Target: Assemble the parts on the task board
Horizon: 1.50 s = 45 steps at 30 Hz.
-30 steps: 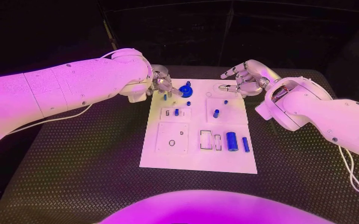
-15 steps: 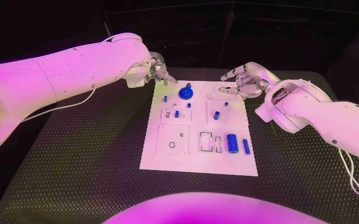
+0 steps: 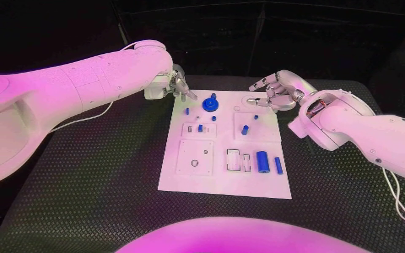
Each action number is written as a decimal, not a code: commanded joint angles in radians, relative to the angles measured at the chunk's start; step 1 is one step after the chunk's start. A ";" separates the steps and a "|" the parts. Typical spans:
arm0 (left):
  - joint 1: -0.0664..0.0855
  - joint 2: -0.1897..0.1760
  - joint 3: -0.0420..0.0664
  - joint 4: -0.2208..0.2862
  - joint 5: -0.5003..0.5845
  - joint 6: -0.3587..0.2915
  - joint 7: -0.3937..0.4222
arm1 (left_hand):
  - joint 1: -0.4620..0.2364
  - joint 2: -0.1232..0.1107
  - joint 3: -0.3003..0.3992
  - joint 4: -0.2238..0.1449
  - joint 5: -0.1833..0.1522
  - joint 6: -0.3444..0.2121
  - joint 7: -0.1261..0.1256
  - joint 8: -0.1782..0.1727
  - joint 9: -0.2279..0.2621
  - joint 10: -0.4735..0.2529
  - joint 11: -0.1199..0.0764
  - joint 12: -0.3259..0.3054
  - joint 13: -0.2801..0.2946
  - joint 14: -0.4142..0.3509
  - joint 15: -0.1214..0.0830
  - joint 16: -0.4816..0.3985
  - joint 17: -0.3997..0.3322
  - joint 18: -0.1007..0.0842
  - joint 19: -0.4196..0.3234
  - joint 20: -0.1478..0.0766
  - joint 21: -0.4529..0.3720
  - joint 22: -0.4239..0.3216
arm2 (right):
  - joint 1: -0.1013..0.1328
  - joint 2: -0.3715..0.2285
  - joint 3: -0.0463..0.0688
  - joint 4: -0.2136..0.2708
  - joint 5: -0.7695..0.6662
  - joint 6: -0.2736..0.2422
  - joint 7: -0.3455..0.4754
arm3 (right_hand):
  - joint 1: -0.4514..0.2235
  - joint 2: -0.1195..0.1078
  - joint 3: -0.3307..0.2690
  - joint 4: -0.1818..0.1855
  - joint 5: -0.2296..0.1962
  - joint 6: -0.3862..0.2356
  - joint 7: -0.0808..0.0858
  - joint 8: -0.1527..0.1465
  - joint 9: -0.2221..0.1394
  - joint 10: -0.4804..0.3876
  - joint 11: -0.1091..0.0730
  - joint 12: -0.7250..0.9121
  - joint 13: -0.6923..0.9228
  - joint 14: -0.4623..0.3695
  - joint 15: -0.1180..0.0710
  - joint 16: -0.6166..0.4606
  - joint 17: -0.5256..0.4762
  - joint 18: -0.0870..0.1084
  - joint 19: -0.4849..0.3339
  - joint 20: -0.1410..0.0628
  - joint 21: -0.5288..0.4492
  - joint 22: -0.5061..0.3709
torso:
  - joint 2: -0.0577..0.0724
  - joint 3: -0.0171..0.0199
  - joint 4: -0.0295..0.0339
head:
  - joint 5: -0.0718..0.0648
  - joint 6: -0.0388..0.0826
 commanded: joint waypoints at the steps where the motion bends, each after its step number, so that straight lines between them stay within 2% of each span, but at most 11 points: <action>1: -0.004 0.009 0.000 -0.020 -0.017 0.053 -0.003 | 0.008 0.002 -0.008 0.000 -0.001 0.003 0.004 -0.004 -0.002 -0.007 0.001 -0.002 -0.001 0.102 0.007 0.003 0.263 -0.006 -0.001 0.008 0.000 0.002 | 0.002 0.001 0.001 0.003 0.002 0.001 0.012 | -0.009 0.002 -0.007 -0.001 0.005 -0.005 0.000 0.005 -0.001 -0.004 0.001 -0.002 -0.001 0.058 -0.006 -0.006 0.067 0.007 -0.007 0.000 -0.004 -0.001 | -0.001 0.0008 -0.0010 | 0.002 -0.001; 11: -0.024 0.027 -0.003 -0.056 -0.017 0.076 -0.004 | 0.023 0.009 -0.018 -0.004 -0.001 0.008 0.004 -0.011 -0.011 -0.008 0.002 -0.001 -0.002 0.102 0.008 0.003 0.263 -0.006 0.000 0.009 0.002 0.005 | 0.001 0.003 0.001 0.002 0.002 0.001 0.012 | -0.009 0.002 -0.007 -0.001 0.005 -0.005 0.000 0.005 -0.001 -0.004 0.001 -0.002 -0.001 0.058 -0.006 -0.006 0.067 0.007 -0.007 0.000 -0.004 -0.001 | -0.001 0.0012 0.0011 | 0.002 -0.004; 16: -0.032 0.031 -0.004 -0.063 -0.016 0.081 -0.004 | 0.026 0.011 -0.019 -0.005 -0.001 0.009 0.005 -0.012 -0.013 -0.008 0.002 -0.001 -0.001 0.102 0.008 0.003 0.263 -0.006 0.001 0.010 0.002 0.006 | 0.001 0.004 0.001 0.002 0.002 0.002 0.012 | -0.009 0.002 -0.007 -0.001 0.005 -0.005 0.000 0.005 -0.001 -0.004 0.001 -0.002 -0.001 0.058 -0.006 -0.006 0.067 0.007 -0.007 0.000 -0.004 -0.001 | -0.001 0.0010 -0.0004 | 0.001 -0.008; 21: -0.038 0.036 -0.004 -0.068 -0.015 0.084 -0.004 | 0.030 0.013 -0.021 -0.006 -0.001 0.010 0.005 -0.013 -0.015 -0.009 0.002 -0.001 -0.002 0.102 0.008 0.003 0.263 -0.006 0.000 0.010 0.002 0.006 | 0.001 0.005 0.001 0.001 0.002 0.003 0.013 | -0.009 0.002 -0.007 -0.001 0.005 -0.005 0.000 0.005 -0.001 -0.004 0.001 -0.002 -0.001 0.058 -0.006 -0.006 0.067 0.007 -0.007 0.000 -0.004 -0.001 | -0.002 0.0016 0.0012 | 0.002 -0.008; 39: -0.047 0.048 -0.004 -0.079 -0.001 0.072 -0.002 | 0.101 0.067 -0.012 -0.039 -0.001 0.022 0.007 -0.027 -0.041 -0.014 0.004 -0.001 -0.008 0.102 0.010 0.003 0.263 -0.007 0.001 0.012 0.003 0.012 | 0.001 0.008 0.001 0.000 0.002 0.007 0.012 | -0.008 0.004 -0.007 -0.002 0.007 -0.005 0.000 0.005 -0.001 -0.003 0.001 0.000 0.001 0.058 -0.006 -0.006 0.067 0.007 -0.007 0.000 -0.004 -0.001 | -0.002 0.0017 0.0004 | 0.003 -0.008; 45: -0.049 0.054 -0.004 -0.083 0.006 0.069 -0.001 | 0.116 0.074 -0.006 -0.050 -0.001 0.023 0.007 -0.029 -0.045 -0.016 0.004 -0.002 -0.011 0.102 0.010 0.003 0.263 -0.007 0.001 0.012 0.003 0.013 | 0.001 0.010 0.001 -0.002 0.002 0.007 0.011 | -0.008 0.005 -0.007 -0.002 0.007 -0.005 0.000 0.006 -0.001 -0.003 0.001 0.000 0.000 0.058 -0.006 -0.007 0.067 0.007 -0.007 0.000 -0.005 -0.002 | -0.002 0.0019 0.0003 | 0.001 -0.008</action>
